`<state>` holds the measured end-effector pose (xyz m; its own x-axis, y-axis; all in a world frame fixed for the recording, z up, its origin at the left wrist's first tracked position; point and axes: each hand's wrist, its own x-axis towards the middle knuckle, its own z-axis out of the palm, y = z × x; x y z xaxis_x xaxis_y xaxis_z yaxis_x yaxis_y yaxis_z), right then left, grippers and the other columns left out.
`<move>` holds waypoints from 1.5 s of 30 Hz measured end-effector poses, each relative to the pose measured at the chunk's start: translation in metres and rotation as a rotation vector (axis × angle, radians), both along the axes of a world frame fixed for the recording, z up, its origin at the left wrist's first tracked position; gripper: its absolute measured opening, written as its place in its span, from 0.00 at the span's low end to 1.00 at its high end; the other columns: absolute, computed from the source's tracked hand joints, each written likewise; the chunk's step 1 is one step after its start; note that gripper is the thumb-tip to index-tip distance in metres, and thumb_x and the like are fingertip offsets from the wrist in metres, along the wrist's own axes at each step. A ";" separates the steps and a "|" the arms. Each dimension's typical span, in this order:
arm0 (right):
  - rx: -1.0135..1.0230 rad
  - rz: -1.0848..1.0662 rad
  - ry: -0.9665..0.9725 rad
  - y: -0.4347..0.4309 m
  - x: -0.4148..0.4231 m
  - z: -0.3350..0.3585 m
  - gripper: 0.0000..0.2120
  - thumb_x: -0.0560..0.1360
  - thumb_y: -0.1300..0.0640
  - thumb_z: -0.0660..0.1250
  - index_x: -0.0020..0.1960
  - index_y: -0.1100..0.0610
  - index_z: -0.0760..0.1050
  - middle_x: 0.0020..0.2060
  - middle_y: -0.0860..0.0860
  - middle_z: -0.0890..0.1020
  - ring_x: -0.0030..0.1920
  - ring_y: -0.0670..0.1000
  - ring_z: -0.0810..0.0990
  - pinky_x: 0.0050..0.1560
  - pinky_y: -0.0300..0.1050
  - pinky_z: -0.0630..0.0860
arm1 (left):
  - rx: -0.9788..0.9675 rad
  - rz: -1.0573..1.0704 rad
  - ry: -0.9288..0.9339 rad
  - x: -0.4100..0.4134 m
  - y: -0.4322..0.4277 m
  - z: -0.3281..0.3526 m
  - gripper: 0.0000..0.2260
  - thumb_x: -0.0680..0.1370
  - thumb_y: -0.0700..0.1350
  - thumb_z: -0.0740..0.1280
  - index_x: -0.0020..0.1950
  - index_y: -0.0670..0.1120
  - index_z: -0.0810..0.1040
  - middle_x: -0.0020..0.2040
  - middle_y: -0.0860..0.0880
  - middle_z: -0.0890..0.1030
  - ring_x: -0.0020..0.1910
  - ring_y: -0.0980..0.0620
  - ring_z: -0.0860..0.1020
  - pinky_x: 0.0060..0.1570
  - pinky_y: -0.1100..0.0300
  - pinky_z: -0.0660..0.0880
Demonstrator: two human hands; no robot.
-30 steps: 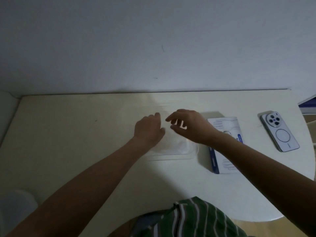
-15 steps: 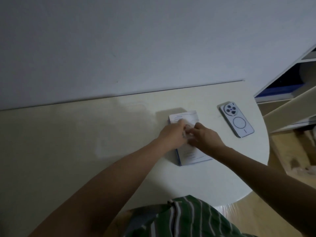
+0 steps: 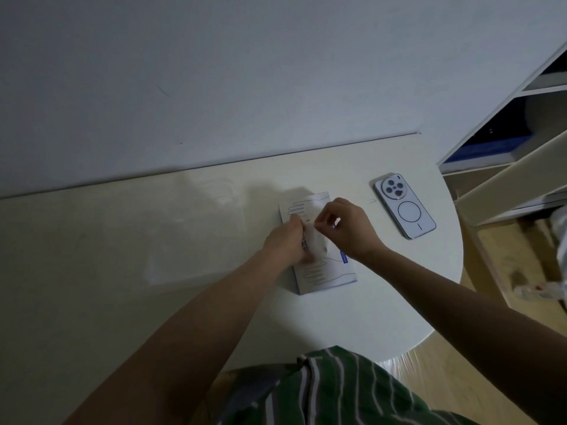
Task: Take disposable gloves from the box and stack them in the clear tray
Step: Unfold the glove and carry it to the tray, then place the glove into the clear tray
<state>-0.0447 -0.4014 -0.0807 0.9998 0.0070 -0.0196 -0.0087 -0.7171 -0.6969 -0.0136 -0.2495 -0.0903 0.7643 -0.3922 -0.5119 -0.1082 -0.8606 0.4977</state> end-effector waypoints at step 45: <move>0.811 -0.086 0.367 -0.035 0.006 0.027 0.04 0.75 0.68 0.68 0.48 0.62 0.75 0.36 0.56 0.83 0.37 0.53 0.78 0.43 0.44 0.76 | -0.801 0.728 -0.116 0.019 0.011 0.048 0.17 0.83 0.50 0.59 0.38 0.44 0.75 0.33 0.46 0.78 0.32 0.49 0.76 0.38 0.54 0.75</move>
